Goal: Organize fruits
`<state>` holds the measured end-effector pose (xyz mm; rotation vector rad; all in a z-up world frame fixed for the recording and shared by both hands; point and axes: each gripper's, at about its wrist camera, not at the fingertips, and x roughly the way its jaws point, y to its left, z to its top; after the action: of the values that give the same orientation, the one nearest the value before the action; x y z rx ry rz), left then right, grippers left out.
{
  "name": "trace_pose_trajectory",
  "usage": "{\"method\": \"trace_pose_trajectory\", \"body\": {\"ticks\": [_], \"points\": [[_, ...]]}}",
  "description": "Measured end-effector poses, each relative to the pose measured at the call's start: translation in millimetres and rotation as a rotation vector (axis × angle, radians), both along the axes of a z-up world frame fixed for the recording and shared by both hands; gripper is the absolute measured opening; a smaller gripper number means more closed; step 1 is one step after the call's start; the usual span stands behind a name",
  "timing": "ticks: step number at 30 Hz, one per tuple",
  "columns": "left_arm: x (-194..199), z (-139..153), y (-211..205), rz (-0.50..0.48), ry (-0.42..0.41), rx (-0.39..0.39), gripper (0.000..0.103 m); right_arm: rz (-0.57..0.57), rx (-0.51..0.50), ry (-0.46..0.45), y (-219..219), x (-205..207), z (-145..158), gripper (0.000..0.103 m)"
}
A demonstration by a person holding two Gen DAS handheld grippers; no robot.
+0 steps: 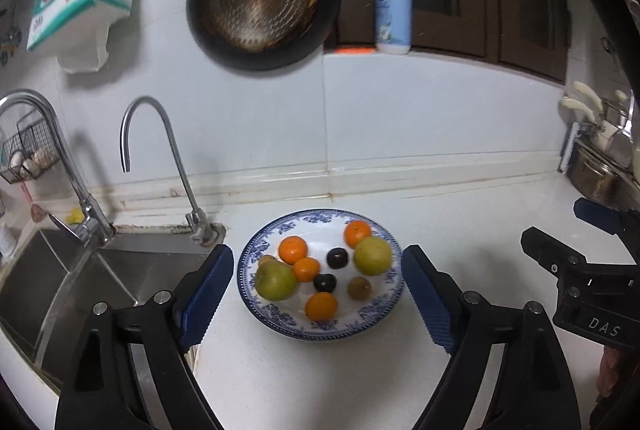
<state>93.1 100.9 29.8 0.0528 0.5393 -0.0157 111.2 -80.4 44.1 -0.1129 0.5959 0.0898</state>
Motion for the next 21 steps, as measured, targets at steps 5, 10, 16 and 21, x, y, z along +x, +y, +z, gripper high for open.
{"method": "trace_pose_trajectory", "body": {"ticks": [5,10,16,21], "points": [[-29,6,-18,-0.019,-0.030,-0.003,0.091,-0.025,0.039,-0.009,-19,-29,5,0.089],[-51,12,-32,-0.006,-0.051,0.004,0.093,-0.041,0.044,-0.031,-36,-54,12,0.089],[-83,21,-45,0.002,-0.080,0.014,0.097,-0.029,0.034,-0.048,-48,-81,21,0.089],[-105,23,-52,0.008,-0.085,0.005,0.099,-0.022,0.024,-0.056,-55,-106,27,0.089]]}}
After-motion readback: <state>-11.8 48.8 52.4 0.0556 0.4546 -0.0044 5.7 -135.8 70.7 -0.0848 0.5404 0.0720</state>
